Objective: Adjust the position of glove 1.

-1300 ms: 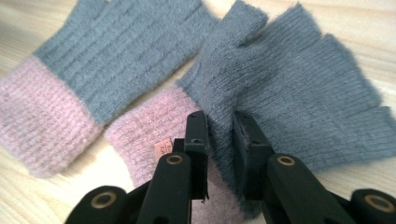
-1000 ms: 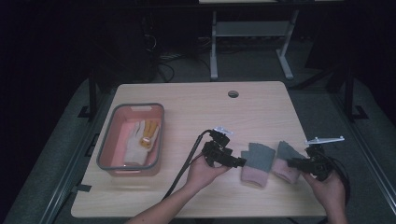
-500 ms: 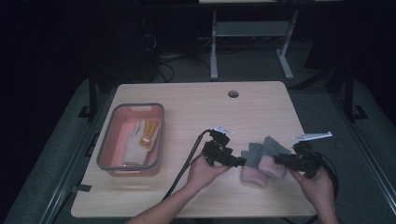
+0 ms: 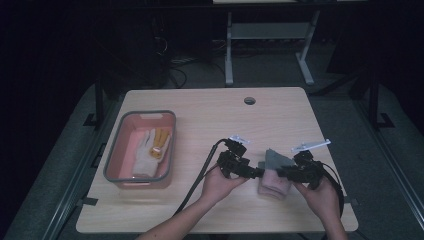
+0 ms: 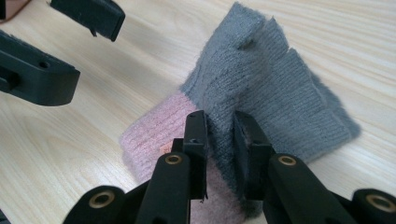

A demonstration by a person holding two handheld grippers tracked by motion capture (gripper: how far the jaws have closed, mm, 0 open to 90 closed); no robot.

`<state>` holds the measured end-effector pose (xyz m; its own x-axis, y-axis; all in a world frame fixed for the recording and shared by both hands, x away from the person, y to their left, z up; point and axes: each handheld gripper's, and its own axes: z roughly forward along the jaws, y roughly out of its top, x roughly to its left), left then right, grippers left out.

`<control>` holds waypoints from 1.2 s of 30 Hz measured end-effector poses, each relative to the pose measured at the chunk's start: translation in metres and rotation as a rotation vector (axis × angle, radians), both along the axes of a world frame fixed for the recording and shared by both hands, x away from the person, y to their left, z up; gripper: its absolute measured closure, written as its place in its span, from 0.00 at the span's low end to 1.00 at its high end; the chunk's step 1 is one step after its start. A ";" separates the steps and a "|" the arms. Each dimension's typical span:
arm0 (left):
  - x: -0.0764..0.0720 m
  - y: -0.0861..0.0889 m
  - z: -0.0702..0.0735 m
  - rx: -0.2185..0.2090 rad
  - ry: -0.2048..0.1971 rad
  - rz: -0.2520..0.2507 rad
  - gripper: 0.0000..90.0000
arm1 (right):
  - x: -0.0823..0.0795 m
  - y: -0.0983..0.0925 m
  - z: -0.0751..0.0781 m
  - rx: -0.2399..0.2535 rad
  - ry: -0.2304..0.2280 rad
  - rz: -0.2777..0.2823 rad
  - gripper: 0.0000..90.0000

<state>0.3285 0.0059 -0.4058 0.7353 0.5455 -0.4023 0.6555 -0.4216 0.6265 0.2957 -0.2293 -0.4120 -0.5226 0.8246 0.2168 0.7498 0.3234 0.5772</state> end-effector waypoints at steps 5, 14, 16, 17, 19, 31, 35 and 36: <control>-0.001 -0.001 -0.001 -0.011 0.005 0.000 0.33 | 0.003 0.005 -0.008 -0.014 0.019 0.018 0.84; -0.002 -0.003 -0.003 -0.005 0.008 -0.010 0.33 | 0.007 0.006 -0.019 -0.029 0.035 0.022 0.75; -0.003 -0.005 -0.005 -0.001 0.015 -0.016 0.33 | 0.008 0.005 -0.019 -0.031 0.030 0.024 0.73; -0.004 -0.006 -0.007 0.002 0.017 -0.018 0.33 | 0.008 0.005 -0.019 -0.023 0.026 0.020 0.71; -0.004 -0.008 -0.010 0.006 0.023 -0.020 0.33 | 0.007 0.002 -0.017 -0.013 0.015 0.013 0.71; -0.004 -0.016 -0.023 0.029 0.057 -0.031 0.36 | 0.005 0.000 -0.024 -0.010 0.036 -0.010 0.82; -0.004 -0.018 -0.027 0.025 0.074 -0.024 0.37 | 0.005 -0.002 -0.026 0.005 0.045 -0.019 0.81; -0.004 -0.018 -0.027 0.027 0.077 -0.024 0.37 | 0.005 -0.003 -0.026 0.008 0.044 -0.020 0.79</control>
<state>0.3247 -0.0122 -0.4331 0.7160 0.5390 -0.4436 0.6905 -0.4538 0.5632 0.3009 -0.2322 -0.4376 -0.4960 0.8327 0.2462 0.7810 0.3039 0.5457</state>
